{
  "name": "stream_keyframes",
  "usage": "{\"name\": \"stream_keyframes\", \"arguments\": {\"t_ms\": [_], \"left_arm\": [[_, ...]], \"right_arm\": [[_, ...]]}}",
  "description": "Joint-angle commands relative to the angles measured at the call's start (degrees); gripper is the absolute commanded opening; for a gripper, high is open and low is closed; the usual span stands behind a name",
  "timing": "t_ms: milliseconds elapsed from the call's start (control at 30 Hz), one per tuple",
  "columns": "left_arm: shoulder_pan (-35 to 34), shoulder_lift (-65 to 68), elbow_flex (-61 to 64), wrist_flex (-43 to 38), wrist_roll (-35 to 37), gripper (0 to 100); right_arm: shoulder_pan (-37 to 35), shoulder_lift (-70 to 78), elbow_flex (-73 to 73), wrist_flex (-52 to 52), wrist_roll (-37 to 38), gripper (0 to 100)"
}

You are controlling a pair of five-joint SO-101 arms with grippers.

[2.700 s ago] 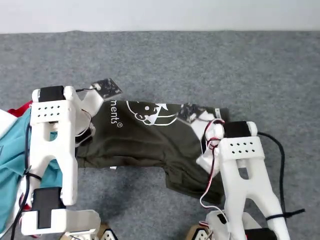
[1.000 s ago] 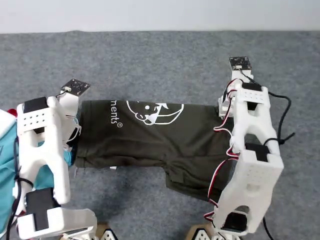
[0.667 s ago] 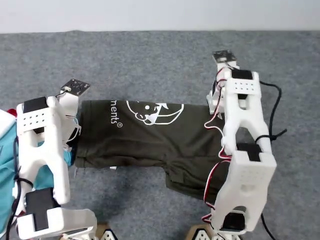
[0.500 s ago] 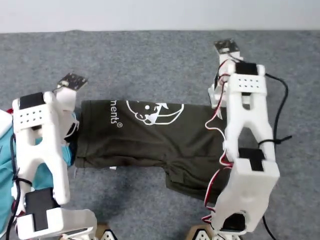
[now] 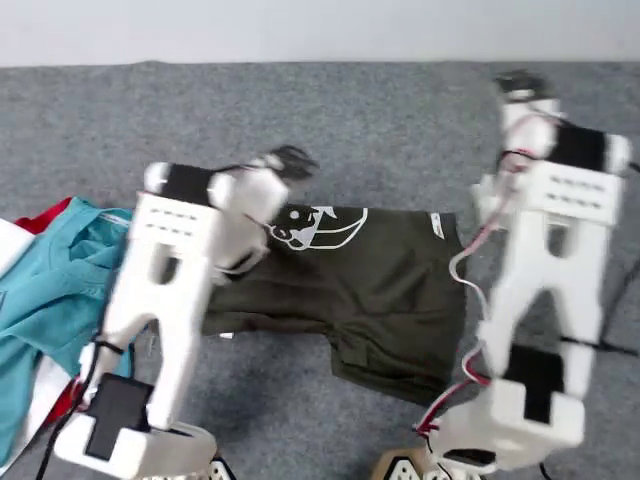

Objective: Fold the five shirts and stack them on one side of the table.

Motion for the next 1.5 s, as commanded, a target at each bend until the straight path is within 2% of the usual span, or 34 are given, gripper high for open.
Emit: {"name": "stream_keyframes", "arguments": {"t_ms": [0,100,233,433,667,1000,1400,1467], "left_arm": [[9.93,-2.02,-1.89,0.53,0.53,1],[16.79,-0.7,-1.8,0.44,0.62,4],[22.33,6.42,-2.15,0.44,0.79,11],[28.92,16.09,-7.69,-1.05,0.79,12],[35.69,24.53,-17.36,-1.05,1.32,12],[41.32,38.68,-30.02,-1.14,3.78,12],[41.32,51.25,-37.49,-0.97,3.78,11],[41.32,51.69,-38.2,-0.97,3.78,8]], "right_arm": [[9.01,-9.27,-0.44,2.33,3.78,23.1],[16.04,-14.02,1.76,2.33,7.38,23.1],[25.19,-18.95,5.8,2.33,9.85,23.1],[37.41,-23.25,13.36,2.24,14.77,23.1],[48.22,-23.96,16.62,2.24,20.84,23.1],[52.97,-24.04,16.62,2.24,25.85,23.1],[52.88,-23.87,16.62,1.36,25.85,23.1],[52.88,-23.87,16.62,1.36,25.85,23.1]]}}
